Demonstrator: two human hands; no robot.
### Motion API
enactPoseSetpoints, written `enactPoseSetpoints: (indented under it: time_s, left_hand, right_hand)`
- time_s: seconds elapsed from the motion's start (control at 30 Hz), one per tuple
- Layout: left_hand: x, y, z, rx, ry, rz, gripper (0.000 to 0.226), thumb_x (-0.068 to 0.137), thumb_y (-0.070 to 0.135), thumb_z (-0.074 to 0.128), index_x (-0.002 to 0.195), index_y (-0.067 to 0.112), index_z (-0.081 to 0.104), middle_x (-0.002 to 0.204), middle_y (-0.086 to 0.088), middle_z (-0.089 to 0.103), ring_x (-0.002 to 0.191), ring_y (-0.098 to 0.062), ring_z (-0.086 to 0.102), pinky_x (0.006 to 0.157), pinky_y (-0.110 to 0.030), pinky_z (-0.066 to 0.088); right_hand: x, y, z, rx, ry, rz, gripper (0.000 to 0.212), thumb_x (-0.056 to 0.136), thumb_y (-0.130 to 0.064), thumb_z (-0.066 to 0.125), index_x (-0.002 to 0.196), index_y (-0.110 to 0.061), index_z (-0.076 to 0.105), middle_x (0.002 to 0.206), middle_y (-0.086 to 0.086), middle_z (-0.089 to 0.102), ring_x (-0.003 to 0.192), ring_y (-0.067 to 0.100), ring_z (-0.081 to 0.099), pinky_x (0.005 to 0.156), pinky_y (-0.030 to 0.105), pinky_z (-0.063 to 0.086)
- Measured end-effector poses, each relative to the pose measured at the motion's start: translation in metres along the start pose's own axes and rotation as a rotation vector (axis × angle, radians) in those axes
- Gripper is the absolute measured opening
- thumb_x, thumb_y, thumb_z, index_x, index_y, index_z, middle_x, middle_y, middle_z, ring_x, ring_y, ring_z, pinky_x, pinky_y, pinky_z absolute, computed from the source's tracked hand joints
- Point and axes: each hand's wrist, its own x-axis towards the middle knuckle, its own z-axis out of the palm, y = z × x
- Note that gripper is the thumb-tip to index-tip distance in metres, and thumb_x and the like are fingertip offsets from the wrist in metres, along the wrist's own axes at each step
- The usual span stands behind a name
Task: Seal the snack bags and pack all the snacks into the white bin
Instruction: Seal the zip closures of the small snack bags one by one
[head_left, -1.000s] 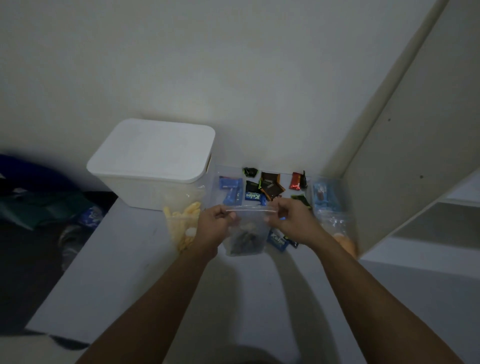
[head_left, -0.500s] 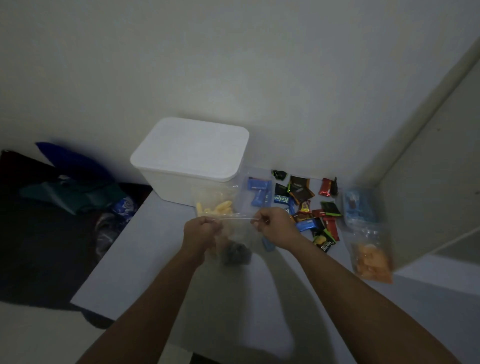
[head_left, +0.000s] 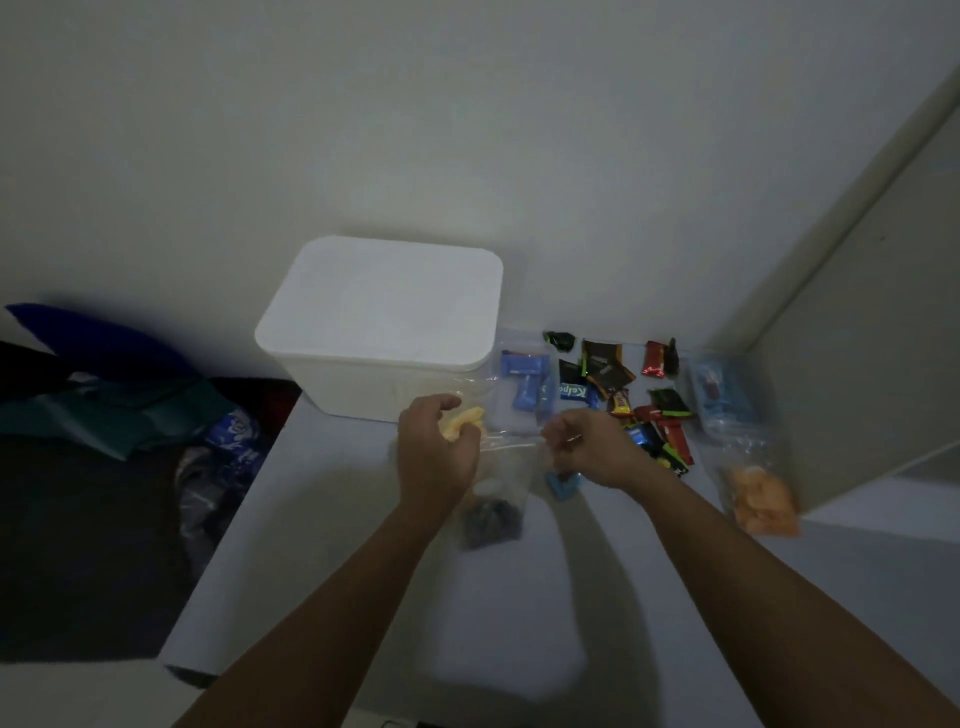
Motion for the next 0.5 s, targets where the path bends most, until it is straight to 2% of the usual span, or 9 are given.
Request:
enactPoseSetpoints:
  time_s: [0.07,0.13,0.23,0.33,0.4,0.5]
  left_hand:
    - [0.003,0.016,0.012,-0.031,0.000,0.104,0.028,0.075,0.020,0.060,0.100,0.010,0.065,0.097,-0.006,0.064,0.091,-0.021,0.056,0.079,-0.030,0.047]
    - [0.003,0.032,0.026,-0.055,-0.037,0.158,0.022,0.078,0.015,0.064,0.099,0.011,0.064,0.097,-0.003,0.063,0.092,-0.017,0.055,0.080,-0.025,0.045]
    - [-0.001,0.054,0.056,-0.127,-0.172,0.119,0.016,0.082,0.015,0.064,0.099,0.014,0.065,0.095,-0.001,0.063,0.088,-0.013,0.056,0.077,-0.024,0.047]
    - [-0.009,0.073,0.092,-0.161,-0.346,0.045,0.010,0.083,0.014,0.064,0.092,0.013,0.067,0.086,0.001,0.064,0.080,-0.014,0.059,0.072,-0.027,0.050]
    - [-0.019,0.083,0.120,-0.156,-0.443,-0.034,0.008,0.083,0.019,0.065,0.088,0.013,0.068,0.082,0.000,0.066,0.077,-0.014,0.061,0.071,-0.025,0.049]
    - [-0.038,0.099,0.164,-0.152,-0.567,-0.162,0.011,0.086,0.026,0.063,0.085,0.015,0.064,0.080,0.001,0.065,0.077,-0.012,0.060,0.064,-0.020,0.044]
  right_hand:
    - [-0.006,0.012,-0.017,-0.018,0.052,0.063,0.017,0.075,-0.002,0.075,0.084,-0.014,0.066,0.090,0.006,0.068,0.082,0.017,0.063,0.059,0.018,0.047]
    - [-0.012,0.028,-0.035,-0.075,0.147,0.116,0.011,0.077,-0.008,0.075,0.084,-0.013,0.068,0.087,0.006,0.068,0.081,0.017,0.062,0.060,0.019,0.043]
    - [-0.025,0.062,-0.063,-0.067,0.269,0.228,0.008,0.081,-0.016,0.072,0.087,-0.015,0.066,0.087,0.006,0.066,0.085,0.021,0.061,0.069,0.025,0.043]
    - [-0.037,0.102,-0.092,-0.038,0.381,0.360,0.028,0.083,-0.025,0.069,0.106,-0.009,0.066,0.106,0.010,0.067,0.101,0.026,0.062,0.083,0.029,0.043]
    - [-0.047,0.125,-0.109,-0.079,0.415,0.431,0.042,0.086,-0.030,0.066,0.120,-0.007,0.060,0.120,0.013,0.063,0.111,0.028,0.058,0.086,0.028,0.039]
    - [-0.062,0.155,-0.128,-0.085,0.440,0.491,0.050,0.086,-0.028,0.065,0.127,-0.002,0.052,0.129,0.018,0.058,0.118,0.032,0.055,0.094,0.032,0.042]
